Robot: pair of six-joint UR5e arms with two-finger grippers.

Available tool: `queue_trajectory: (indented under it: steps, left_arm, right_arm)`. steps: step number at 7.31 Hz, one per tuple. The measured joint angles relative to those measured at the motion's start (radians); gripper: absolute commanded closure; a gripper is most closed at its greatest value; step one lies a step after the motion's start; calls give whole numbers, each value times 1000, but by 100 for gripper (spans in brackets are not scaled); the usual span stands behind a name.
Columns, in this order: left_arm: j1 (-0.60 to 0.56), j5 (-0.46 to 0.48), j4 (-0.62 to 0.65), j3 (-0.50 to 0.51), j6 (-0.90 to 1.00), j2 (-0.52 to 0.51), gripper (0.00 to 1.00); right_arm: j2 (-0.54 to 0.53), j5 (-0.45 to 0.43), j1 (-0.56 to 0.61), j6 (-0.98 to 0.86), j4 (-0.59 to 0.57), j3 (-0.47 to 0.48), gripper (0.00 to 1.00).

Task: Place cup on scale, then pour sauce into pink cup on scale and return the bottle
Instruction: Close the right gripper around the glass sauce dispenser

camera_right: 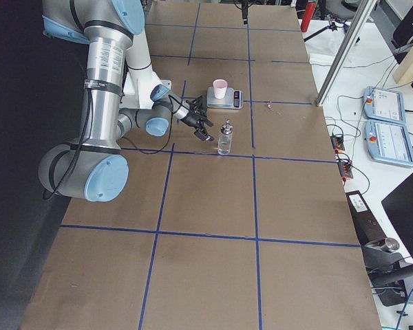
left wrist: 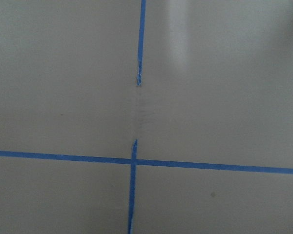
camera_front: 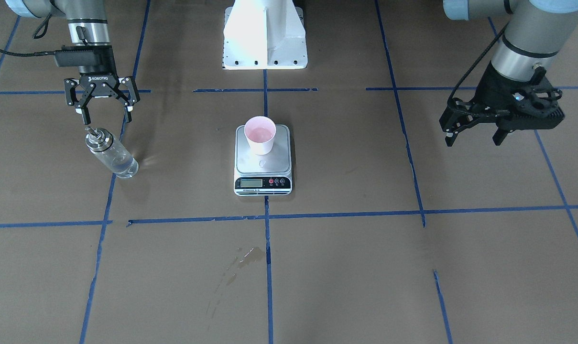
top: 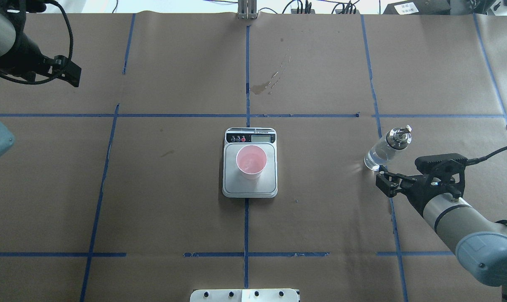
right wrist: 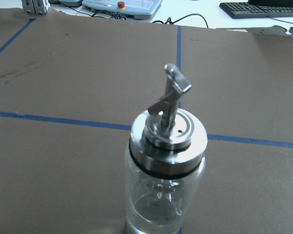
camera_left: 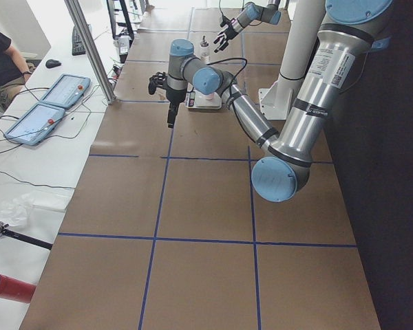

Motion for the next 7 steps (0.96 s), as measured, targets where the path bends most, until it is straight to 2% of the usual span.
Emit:
queue_trajectory:
  steps: [3,7]
  left_arm:
    - [-85,2,-27,19,203,45,0]
    - [-113,4,-31,32,231,48,0]
  right_arm:
    - [11,-43,-10,-11,78,-96,0]
    - [93,-61,-15,-12,84,-183,0]
